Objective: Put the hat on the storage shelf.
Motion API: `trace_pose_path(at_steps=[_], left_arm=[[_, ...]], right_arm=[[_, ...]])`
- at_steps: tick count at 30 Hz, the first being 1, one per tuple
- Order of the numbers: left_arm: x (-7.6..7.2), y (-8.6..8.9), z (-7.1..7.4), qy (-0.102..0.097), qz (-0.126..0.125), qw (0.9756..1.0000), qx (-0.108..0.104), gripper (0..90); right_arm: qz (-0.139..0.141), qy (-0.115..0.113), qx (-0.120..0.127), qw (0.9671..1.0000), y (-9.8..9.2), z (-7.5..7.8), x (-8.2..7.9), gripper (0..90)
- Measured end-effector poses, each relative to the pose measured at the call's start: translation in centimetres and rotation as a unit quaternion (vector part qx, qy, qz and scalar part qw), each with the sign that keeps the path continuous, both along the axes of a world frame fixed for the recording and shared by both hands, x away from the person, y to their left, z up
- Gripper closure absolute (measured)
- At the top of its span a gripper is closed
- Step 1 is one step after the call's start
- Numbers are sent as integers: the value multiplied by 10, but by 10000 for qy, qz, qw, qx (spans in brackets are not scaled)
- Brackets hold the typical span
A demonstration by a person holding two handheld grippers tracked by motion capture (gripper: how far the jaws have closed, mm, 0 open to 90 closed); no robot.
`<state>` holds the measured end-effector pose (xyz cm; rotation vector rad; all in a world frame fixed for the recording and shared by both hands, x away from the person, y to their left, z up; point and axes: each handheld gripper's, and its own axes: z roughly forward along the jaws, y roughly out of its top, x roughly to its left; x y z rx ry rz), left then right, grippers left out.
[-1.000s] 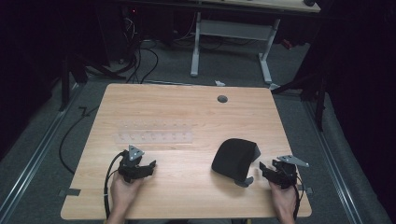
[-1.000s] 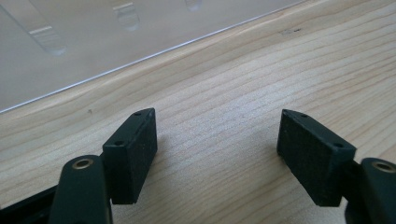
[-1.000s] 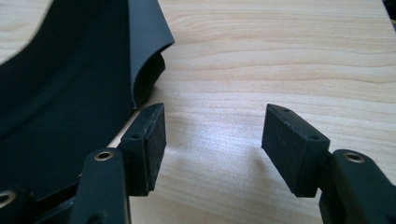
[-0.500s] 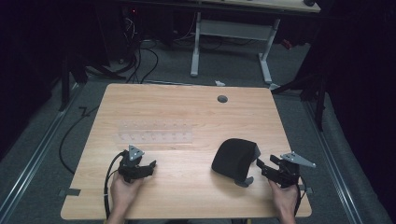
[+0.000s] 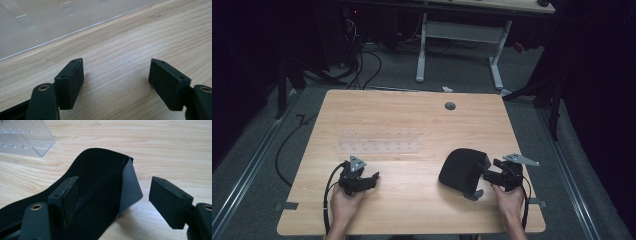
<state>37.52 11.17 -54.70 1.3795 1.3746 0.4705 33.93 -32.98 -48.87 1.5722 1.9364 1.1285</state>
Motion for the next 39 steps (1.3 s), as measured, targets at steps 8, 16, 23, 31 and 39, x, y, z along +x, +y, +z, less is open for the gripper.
trace_pose_path(at_steps=[8, 16, 23, 31, 39], left_arm=[[0, 0, 0, -2, 0, 10000, 1, 286], [0, 0, 0, -1, 1, 10000, 2, 286], [0, 0, 0, -1, 1, 10000, 1, 285], [0, 0, 0, 0, 3, 10000, 4, 285], [0, 0, 0, -1, 8, 10000, 4, 285]], right_arm=[[81, 106, 35, 9999, 3, 0, 15, 235], [197, 271, 32, 9994, 9, -4, 28, 222], [275, 441, 80, 9986, 11, -13, 37, 219], [409, 625, 167, 9971, 14, -24, 43, 270], [493, 567, 413, 9963, 6, -30, 39, 423]])
